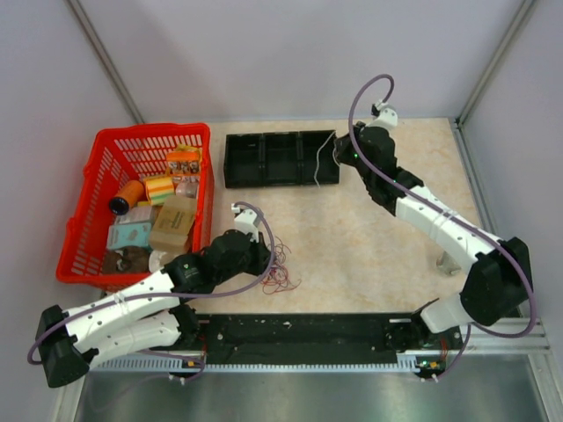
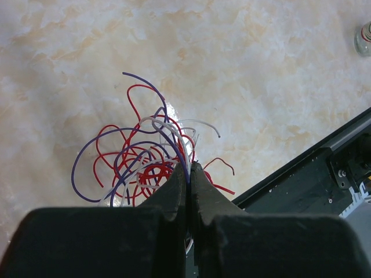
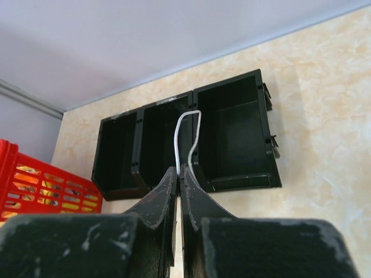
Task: Untangle the cables
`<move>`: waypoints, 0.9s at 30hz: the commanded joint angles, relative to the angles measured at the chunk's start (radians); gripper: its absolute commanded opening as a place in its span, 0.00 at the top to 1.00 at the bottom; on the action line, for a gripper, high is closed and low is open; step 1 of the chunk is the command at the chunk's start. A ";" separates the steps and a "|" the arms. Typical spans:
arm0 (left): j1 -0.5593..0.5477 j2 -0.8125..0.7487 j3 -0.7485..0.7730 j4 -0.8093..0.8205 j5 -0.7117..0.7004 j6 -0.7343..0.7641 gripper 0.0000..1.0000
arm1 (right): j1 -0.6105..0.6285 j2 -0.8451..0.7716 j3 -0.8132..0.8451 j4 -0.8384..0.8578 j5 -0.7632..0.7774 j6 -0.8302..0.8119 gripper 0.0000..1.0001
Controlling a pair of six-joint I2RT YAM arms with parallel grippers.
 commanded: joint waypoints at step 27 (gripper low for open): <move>0.000 0.028 0.161 -0.059 -0.056 0.005 1.00 | -0.005 0.395 0.216 0.379 0.088 -0.199 1.00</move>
